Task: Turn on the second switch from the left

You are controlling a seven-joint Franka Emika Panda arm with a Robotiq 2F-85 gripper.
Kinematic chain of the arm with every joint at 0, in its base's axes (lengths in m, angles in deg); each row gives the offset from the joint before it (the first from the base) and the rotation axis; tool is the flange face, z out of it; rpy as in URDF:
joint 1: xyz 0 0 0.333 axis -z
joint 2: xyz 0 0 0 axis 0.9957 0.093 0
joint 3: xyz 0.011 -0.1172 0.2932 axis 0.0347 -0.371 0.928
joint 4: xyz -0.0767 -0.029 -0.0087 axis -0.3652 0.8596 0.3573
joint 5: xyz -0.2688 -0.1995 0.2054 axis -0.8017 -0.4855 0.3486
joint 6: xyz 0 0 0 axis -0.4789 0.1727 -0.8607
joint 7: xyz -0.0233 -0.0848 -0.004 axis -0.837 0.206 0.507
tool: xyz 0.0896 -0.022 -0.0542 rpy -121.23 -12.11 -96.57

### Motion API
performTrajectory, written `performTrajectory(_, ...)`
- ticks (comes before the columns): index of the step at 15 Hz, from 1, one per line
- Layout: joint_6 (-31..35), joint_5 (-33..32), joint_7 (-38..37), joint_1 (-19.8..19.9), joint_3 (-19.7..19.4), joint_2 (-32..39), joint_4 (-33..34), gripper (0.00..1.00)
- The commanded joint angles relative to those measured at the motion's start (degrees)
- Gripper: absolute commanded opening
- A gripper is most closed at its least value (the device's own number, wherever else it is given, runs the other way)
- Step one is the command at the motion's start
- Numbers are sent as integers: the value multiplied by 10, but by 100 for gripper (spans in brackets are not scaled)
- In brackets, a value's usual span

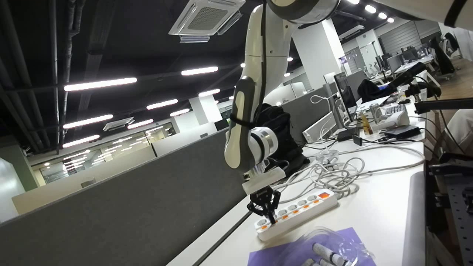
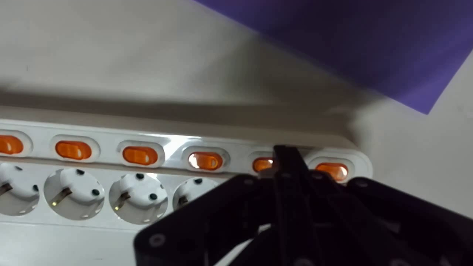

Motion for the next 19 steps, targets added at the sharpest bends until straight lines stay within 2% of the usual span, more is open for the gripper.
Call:
performTrajectory(1, -23, 10, -9, -2, -8, 17, 25, 0)
performTrajectory(14, -109, 9, -11, -3, -12, 69, 90, 0)
performTrajectory(15, -116, 14, -5, 1, -8, 66, 91, 10)
performTrajectory(16, -118, 20, -3, 3, -4, 58, 87, 27)
performTrajectory(19, -129, 38, 14, 13, 10, 34, 73, 46)
